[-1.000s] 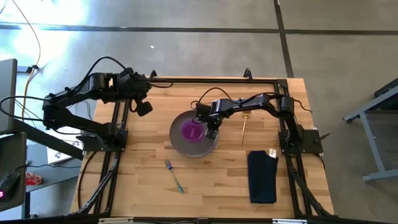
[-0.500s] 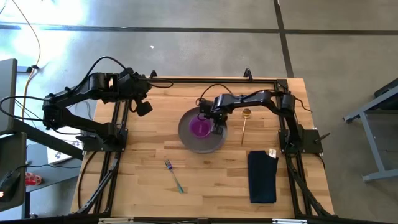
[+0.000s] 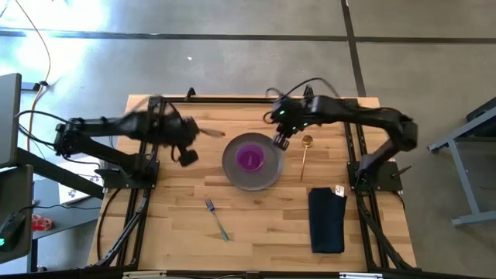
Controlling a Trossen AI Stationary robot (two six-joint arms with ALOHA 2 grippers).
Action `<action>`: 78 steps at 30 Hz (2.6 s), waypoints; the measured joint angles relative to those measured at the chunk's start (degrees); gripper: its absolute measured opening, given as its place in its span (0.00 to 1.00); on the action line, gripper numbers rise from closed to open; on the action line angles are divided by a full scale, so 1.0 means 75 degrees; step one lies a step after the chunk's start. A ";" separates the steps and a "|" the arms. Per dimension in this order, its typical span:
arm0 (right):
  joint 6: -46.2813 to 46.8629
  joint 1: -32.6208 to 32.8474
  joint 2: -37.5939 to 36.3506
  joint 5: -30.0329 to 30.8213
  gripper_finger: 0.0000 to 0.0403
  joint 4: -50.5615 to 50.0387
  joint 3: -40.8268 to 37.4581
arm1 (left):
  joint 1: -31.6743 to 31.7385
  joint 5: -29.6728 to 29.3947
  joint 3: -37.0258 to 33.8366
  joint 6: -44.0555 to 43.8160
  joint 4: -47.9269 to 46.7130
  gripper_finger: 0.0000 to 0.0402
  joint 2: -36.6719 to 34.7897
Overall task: Set table place
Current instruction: Put the fork to the left of the gray plate
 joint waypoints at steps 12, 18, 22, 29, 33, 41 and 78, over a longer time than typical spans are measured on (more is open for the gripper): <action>-0.0222 -0.0309 -0.1010 0.0387 0.00 0.0008 0.0003 | -0.2068 0.0923 -0.3362 -0.1038 0.4822 0.00 0.0412; -0.0344 -0.0345 -0.1007 0.0432 0.00 0.0008 0.0003 | -0.2991 0.1147 -0.3503 -0.0931 0.5311 0.00 0.1313; -0.0367 -0.0363 -0.1007 0.0443 0.00 0.0005 0.0003 | -0.3370 0.1597 -0.3407 -0.0816 0.6009 0.00 0.1791; -0.0368 -0.0360 -0.1007 0.0440 0.00 -0.0036 0.0003 | -0.3509 0.2506 -0.3293 -0.0923 0.5546 0.03 0.2057; -0.0368 -0.0360 -0.1004 0.0440 0.00 -0.0050 0.0003 | -0.3508 0.2520 -0.3296 -0.1131 0.5156 0.11 0.2057; -0.0367 -0.0357 -0.1004 0.0437 0.00 -0.0050 0.0003 | -0.3508 0.2411 -0.3367 -0.1279 0.5148 0.36 0.2057; -0.0370 -0.0112 -0.1004 0.0842 0.00 -0.0045 0.0003 | -0.1818 0.4045 -0.4083 -0.0256 0.6345 0.55 0.2058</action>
